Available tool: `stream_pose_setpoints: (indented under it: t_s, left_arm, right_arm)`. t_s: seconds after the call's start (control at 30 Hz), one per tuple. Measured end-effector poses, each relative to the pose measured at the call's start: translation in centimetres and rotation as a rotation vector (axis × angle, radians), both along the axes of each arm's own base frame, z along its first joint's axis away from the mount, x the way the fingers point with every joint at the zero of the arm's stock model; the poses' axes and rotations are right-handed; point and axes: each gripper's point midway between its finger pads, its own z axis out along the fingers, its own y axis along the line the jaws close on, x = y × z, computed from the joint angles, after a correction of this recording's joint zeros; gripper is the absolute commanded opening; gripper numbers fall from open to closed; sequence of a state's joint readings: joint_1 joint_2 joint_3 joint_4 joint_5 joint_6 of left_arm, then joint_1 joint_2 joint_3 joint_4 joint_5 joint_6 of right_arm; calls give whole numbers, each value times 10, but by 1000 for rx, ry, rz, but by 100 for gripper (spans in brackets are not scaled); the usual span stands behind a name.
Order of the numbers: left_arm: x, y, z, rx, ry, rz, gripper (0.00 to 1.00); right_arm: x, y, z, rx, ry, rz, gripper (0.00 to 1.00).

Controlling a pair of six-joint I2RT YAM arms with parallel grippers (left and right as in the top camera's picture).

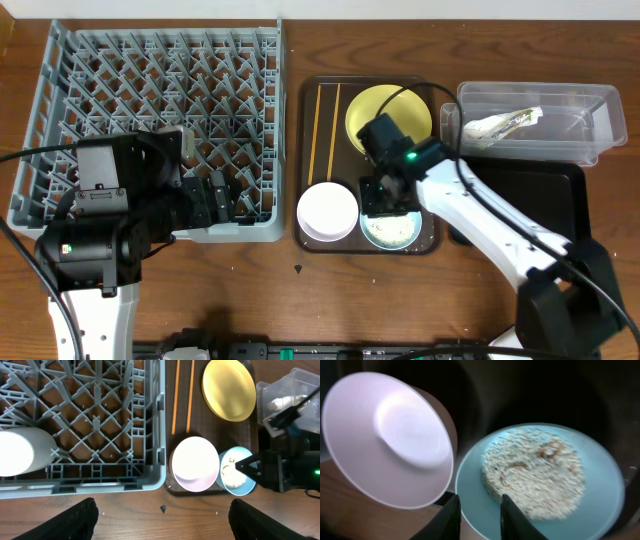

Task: Sort waste into correct bins and load items into the dishwasher
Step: 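Grasp the light-blue bowl rim with the right gripper and lift it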

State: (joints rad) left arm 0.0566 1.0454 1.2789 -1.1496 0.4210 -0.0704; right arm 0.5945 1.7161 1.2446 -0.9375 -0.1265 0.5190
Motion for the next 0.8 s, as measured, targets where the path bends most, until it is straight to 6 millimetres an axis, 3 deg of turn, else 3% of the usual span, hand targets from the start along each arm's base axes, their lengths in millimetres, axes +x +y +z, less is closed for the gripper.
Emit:
stream_pose_setpoints:
  t_s: [0.13,0.3,0.63,0.8]
  left_arm:
    - [0,0,0,0,1,0,84]
    - [-1,0,-1,0,9,0,85]
    - [-2,0,-2,0,12,0,85]
    - [-3,0,-2,-1,16,0,85]
  right_arm:
    - [-5,-3,-15,-45,45,-1,15]
    - [-17,-33,-36,-216,118,-51,1]
    - [2,-79,-42,-316,116,-179,1]
    - [15,-111,-41,-364,99,-260,1]
